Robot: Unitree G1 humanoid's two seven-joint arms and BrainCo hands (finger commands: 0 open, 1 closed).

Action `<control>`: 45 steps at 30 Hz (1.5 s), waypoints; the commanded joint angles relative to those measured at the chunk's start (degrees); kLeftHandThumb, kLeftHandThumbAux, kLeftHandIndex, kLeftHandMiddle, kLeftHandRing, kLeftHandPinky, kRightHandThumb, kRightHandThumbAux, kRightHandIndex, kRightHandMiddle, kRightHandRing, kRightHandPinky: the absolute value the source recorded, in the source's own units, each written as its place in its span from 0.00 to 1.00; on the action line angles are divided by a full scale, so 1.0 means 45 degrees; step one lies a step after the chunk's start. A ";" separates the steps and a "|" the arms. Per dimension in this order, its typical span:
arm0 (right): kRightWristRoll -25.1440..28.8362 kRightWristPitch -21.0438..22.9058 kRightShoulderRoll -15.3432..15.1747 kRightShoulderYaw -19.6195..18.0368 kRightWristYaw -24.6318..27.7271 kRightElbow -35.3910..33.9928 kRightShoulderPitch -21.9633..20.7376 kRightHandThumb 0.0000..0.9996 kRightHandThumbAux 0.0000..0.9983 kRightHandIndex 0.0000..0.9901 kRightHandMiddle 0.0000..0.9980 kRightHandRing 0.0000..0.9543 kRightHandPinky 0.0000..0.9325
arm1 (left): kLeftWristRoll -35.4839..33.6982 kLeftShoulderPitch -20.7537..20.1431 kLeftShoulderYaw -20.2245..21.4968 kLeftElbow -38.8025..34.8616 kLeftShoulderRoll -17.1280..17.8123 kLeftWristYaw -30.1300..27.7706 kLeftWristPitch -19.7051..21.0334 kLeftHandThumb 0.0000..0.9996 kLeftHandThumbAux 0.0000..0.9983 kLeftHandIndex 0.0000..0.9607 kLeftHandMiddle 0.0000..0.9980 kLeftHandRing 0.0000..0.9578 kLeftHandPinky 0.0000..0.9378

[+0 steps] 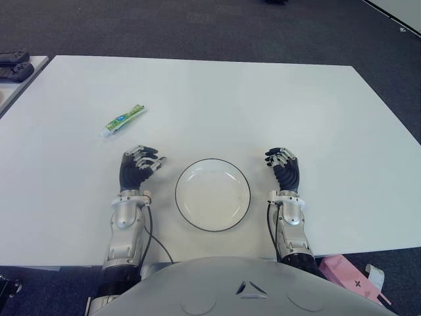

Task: Put the toothpaste on the table into the plate.

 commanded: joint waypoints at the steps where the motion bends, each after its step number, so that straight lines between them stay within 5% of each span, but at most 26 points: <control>1: 0.0084 0.0112 0.0064 -0.0004 0.0030 -0.0064 0.0010 0.71 0.73 0.43 0.50 0.53 0.54 | 0.0672 0.0050 -0.0110 0.0031 0.0174 0.0277 -0.0435 0.09 1.00 0.56 0.49 0.55 0.57; 12: -0.0027 0.0153 0.0059 0.0019 -0.0034 0.0028 -0.0072 0.71 0.73 0.43 0.50 0.53 0.54 | 0.5563 -0.0453 -0.0211 0.0024 0.1816 0.2920 -0.0922 0.00 0.98 0.56 0.53 0.58 0.57; 24: 0.0128 0.0032 0.0050 -0.0001 0.0126 0.0223 -0.0208 0.71 0.73 0.44 0.50 0.53 0.54 | 0.9034 -0.1591 -0.0474 -0.0808 0.2965 0.4487 0.1120 0.00 1.00 0.58 0.58 0.64 0.64; 29: 0.0219 0.0000 0.0056 -0.0026 0.0150 0.0304 -0.0263 0.71 0.73 0.44 0.50 0.53 0.55 | 0.9445 -0.2579 -0.0447 -0.0140 0.4017 0.4439 0.1575 0.00 1.00 0.59 0.67 0.70 0.67; 33: 0.0288 -0.0008 0.0071 -0.0050 0.0168 0.0332 -0.0289 0.71 0.73 0.44 0.50 0.53 0.55 | 0.9925 -0.3258 -0.0532 0.0278 0.4880 0.4203 0.2118 0.00 0.99 0.58 0.64 0.67 0.64; 36: 0.0326 -0.0035 0.0078 -0.0074 0.0182 0.0349 -0.0304 0.71 0.73 0.44 0.50 0.53 0.55 | 1.0357 -0.3609 -0.0799 0.0414 0.5350 0.3696 0.2916 0.02 0.85 0.52 0.56 0.59 0.57; 39: 0.0305 -0.0057 0.0063 -0.0094 0.0173 0.0362 -0.0311 0.71 0.73 0.44 0.50 0.53 0.54 | 1.0474 -0.4088 -0.1066 0.0938 0.5727 0.3243 0.3501 0.15 0.67 0.43 0.47 0.52 0.53; 45: 0.0177 -0.0132 0.0025 -0.0107 0.0090 0.0464 -0.0311 0.71 0.73 0.43 0.50 0.53 0.54 | 1.0150 -0.6157 -0.1740 0.4554 0.6510 0.2907 0.3642 0.30 0.47 0.27 0.34 0.44 0.53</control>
